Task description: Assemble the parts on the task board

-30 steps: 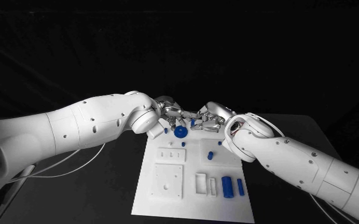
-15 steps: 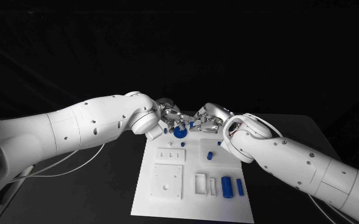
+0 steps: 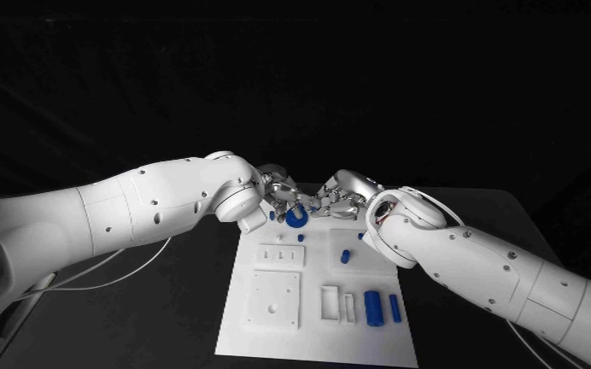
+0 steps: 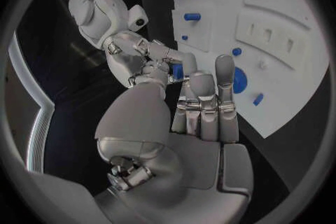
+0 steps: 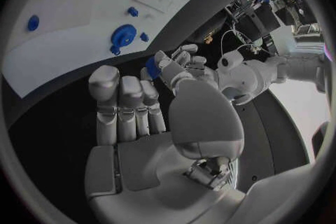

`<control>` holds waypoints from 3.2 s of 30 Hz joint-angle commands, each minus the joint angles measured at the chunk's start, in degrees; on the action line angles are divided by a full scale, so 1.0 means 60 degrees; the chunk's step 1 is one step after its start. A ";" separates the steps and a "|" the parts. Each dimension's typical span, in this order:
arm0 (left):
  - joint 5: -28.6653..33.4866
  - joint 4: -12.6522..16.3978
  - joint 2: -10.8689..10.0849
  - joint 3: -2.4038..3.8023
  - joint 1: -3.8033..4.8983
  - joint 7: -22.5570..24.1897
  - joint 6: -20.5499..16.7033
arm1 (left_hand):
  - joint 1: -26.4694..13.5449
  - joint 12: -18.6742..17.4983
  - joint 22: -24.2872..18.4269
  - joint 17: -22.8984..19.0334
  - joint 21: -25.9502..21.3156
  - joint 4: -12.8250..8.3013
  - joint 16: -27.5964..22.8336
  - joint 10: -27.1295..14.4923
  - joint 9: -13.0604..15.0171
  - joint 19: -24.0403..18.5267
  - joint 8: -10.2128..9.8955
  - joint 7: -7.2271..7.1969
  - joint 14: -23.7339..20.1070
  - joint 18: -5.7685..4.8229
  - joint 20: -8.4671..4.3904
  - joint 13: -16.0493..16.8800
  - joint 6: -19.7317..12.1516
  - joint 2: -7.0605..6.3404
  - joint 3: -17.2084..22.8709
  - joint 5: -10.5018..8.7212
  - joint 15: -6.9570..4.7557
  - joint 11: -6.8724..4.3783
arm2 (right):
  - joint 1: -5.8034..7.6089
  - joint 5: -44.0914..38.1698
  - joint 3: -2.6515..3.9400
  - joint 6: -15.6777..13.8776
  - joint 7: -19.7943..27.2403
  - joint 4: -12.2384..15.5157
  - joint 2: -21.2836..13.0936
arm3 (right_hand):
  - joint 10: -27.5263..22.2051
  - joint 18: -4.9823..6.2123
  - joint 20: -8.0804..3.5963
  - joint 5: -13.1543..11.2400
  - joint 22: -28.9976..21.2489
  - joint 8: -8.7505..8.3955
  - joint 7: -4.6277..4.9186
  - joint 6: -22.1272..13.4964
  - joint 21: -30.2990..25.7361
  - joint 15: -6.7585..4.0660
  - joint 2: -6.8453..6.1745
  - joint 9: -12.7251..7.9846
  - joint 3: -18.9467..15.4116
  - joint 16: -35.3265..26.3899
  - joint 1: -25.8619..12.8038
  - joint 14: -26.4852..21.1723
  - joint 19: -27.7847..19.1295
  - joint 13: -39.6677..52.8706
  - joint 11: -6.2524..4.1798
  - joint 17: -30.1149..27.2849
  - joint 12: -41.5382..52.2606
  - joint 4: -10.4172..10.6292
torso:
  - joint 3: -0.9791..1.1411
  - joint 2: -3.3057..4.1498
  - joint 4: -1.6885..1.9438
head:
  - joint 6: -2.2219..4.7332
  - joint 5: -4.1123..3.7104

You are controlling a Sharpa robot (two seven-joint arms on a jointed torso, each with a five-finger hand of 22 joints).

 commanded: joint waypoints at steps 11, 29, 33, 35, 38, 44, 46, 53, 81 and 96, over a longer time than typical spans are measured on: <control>-0.0054 0.0004 0.0080 -0.0004 -0.0018 0.0135 0.0205 | 0.0163 -0.0137 0.0279 -0.0023 -0.0271 -0.0246 -0.0023 0.0372 -0.0061 0.0113 -0.0002 -0.0004 -0.0064 0.0052 0.0000 -0.0043 -0.0013 0.0437 -0.0089 0.0120 -0.0013 -0.0007 | -0.0003 -0.0114 -0.0028 0.0279 -0.0015 0.0049 0.0020 | 0.0024 0.0030 -0.0063 0.0078 0.0910 0.0025 -0.0069 0.0099 0.0037 -0.0026 0.0047 0.0022 0.0029 -0.0006 0.0073 0.0040 0.0203 0.0009 -0.0039 0.0023 -0.0014 0.0046 | -0.0002 0.0001 0.0004 | -0.0011 -0.0008; 0.0064 -0.0196 0.0158 -0.0006 -0.0037 0.0109 0.0369 | 0.0242 -0.0215 0.0560 -0.0017 -0.0475 -0.0550 -0.0008 0.0383 -0.0171 0.0176 0.0001 -0.0026 -0.0059 0.0040 -0.0003 -0.0121 0.0020 0.0840 -0.0180 0.0269 -0.0013 -0.0011 | -0.0004 -0.0223 -0.0099 0.0262 -0.0017 0.0159 0.0033 | 0.0033 0.0025 -0.0067 0.0129 0.0915 0.0025 -0.0073 0.0112 0.0058 -0.0029 0.0059 0.0027 0.0002 0.0017 0.0079 0.0049 0.0211 0.0020 -0.0046 0.0049 -0.0003 0.0046 | -0.0004 0.0018 -0.0007 | -0.0053 0.0007; 0.0053 -0.0189 0.0160 -0.0008 -0.0044 0.0046 0.0536 | 0.0228 -0.0214 0.0599 -0.0015 -0.0502 -0.0574 -0.0002 0.0383 -0.0176 0.0175 0.0002 -0.0026 -0.0062 0.0038 -0.0002 -0.0124 0.0029 0.0839 -0.0198 0.0279 -0.0013 -0.0010 | -0.0004 -0.0242 -0.0101 0.0210 -0.0024 0.0176 0.0027 | 0.0031 0.0029 -0.0068 0.0178 0.0908 0.0028 -0.0073 0.0113 0.0030 -0.0030 0.0051 0.0027 0.0001 0.0012 0.0078 0.0047 0.0210 0.0016 -0.0047 0.0048 -0.0010 0.0043 | 0.0002 0.0014 -0.0004 | -0.0067 -0.0012; 0.0040 -0.0182 0.0157 -0.0009 -0.0046 0.0008 0.0627 | 0.0213 -0.0213 0.0645 -0.0011 -0.0523 -0.0594 0.0005 0.0383 -0.0181 0.0180 0.0001 -0.0025 -0.0066 0.0036 -0.0003 -0.0127 0.0030 0.0834 -0.0217 0.0278 -0.0014 -0.0010 | -0.0004 -0.0248 -0.0101 0.0199 -0.0029 0.0183 0.0021 | 0.0032 0.0029 -0.0068 0.0203 0.0908 0.0027 -0.0072 0.0114 0.0029 -0.0030 0.0049 0.0027 0.0003 0.0009 0.0074 0.0045 0.0211 0.0017 -0.0047 0.0048 -0.0010 0.0044 | 0.0001 0.0015 0.0000 | -0.0081 -0.0007; 0.0024 -0.0173 0.0156 -0.0010 -0.0047 -0.0041 0.0745 | 0.0197 -0.0212 0.0655 -0.0010 -0.0529 -0.0591 0.0008 0.0385 -0.0181 0.0181 0.0002 -0.0024 -0.0066 0.0035 -0.0003 -0.0127 0.0031 0.0820 -0.0231 0.0274 -0.0013 -0.0009 | -0.0004 -0.0253 -0.0101 0.0188 -0.0034 0.0188 0.0020 | 0.0032 0.0029 -0.0068 0.0203 0.0908 0.0027 -0.0072 0.0114 0.0029 -0.0030 0.0049 0.0027 0.0003 0.0009 0.0074 0.0045 0.0211 0.0017 -0.0047 0.0048 -0.0010 0.0044 | 0.0000 0.0012 0.0009 | -0.0096 -0.0012; -0.0020 -0.0136 0.0148 -0.0012 -0.0048 -0.0113 0.0882 | 0.0147 -0.0209 0.0698 -0.0002 -0.0553 -0.0576 0.0024 0.0385 -0.0177 0.0185 0.0006 -0.0028 -0.0067 0.0034 -0.0002 -0.0127 0.0055 0.0770 -0.0277 0.0244 -0.0012 -0.0010 | -0.0004 -0.0265 -0.0101 0.0176 -0.0038 0.0195 0.0027 | 0.0039 0.0028 -0.0070 0.0226 0.0910 0.0025 -0.0071 0.0110 0.0037 -0.0031 0.0045 0.0026 0.0007 0.0019 0.0068 0.0048 0.0217 0.0023 -0.0048 0.0060 -0.0003 0.0046 | -0.0008 0.0008 0.0002 | -0.0096 -0.0019; -0.0027 -0.0130 0.0140 -0.0012 -0.0048 -0.0123 0.0887 | 0.0123 -0.0208 0.0720 0.0000 -0.0566 -0.0560 0.0029 0.0381 -0.0174 0.0186 0.0002 -0.0027 -0.0071 0.0033 -0.0002 -0.0127 0.0059 0.0747 -0.0297 0.0223 -0.0012 -0.0009 | -0.0004 -0.0266 -0.0101 0.0182 -0.0038 0.0199 0.0032 | 0.0039 0.0028 -0.0070 0.0226 0.0910 0.0025 -0.0071 0.0110 0.0037 -0.0031 0.0045 0.0026 0.0007 0.0019 0.0068 0.0048 0.0217 0.0023 -0.0048 0.0060 -0.0003 0.0046 | -0.0005 0.0007 0.0001 | -0.0100 -0.0019; -0.0036 -0.0145 0.0128 -0.0013 -0.0049 -0.0112 0.0761 | 0.0234 -0.0218 0.0768 -0.0001 -0.0604 -0.0597 0.0033 0.0377 -0.0171 0.0187 0.0000 -0.0036 -0.0078 0.0030 -0.0003 -0.0133 0.0054 0.0872 -0.0203 0.0332 -0.0014 -0.0012 | -0.0004 -0.0268 -0.0101 0.0258 -0.0040 0.0222 0.0034 | 0.0039 0.0029 -0.0070 0.0248 0.0909 0.0025 -0.0073 0.0119 0.0032 -0.0032 0.0038 0.0028 0.0013 0.0026 0.0066 0.0048 0.0220 0.0025 -0.0049 0.0072 -0.0004 0.0042 | -0.0013 0.0006 0.0005 | -0.0112 -0.0016; 0.0036 -0.0170 0.0161 -0.0013 -0.0049 0.0058 0.0268 | 0.0621 -0.0215 0.1224 0.0025 -0.0897 -0.1428 0.0137 0.0395 0.0299 0.0256 0.0032 -0.0222 -0.0096 -0.0007 -0.0044 -0.0181 0.0352 0.1459 0.0369 0.1655 -0.0055 -0.0071 | -0.0010 -0.0281 -0.0101 0.0461 -0.0061 0.0300 -0.0007 | 0.0033 0.0026 -0.0071 0.0277 0.0914 0.0025 -0.0077 0.0137 0.0041 -0.0033 0.0048 0.0032 0.0002 0.0020 0.0066 0.0048 0.0220 0.0024 -0.0051 0.0076 -0.0010 0.0017 | 0.0001 0.0006 0.0005 | -0.0106 -0.0006; 0.0236 -0.0123 0.0180 -0.0027 -0.0049 0.0108 -0.0054 | -0.0513 0.0633 0.1724 0.0162 -0.1190 -0.2093 0.0296 0.0444 0.5402 0.0358 0.0180 -0.0611 -0.0054 -0.0208 -0.0248 -0.0115 0.0900 0.1050 0.1819 0.3991 -0.0267 -0.0188 | -0.0051 -0.0281 -0.0102 0.0379 -0.0059 0.0278 -0.0012 | 0.0002 0.0030 -0.0067 0.0350 0.0902 0.0022 -0.0064 0.0073 -0.0009 -0.0027 -0.0002 0.0007 -0.0034 -0.0025 0.0023 0.0037 0.0210 -0.0012 -0.0041 0.0046 -0.0057 0.0031 | 0.0005 0.0004 0.0005 | -0.0123 -0.0016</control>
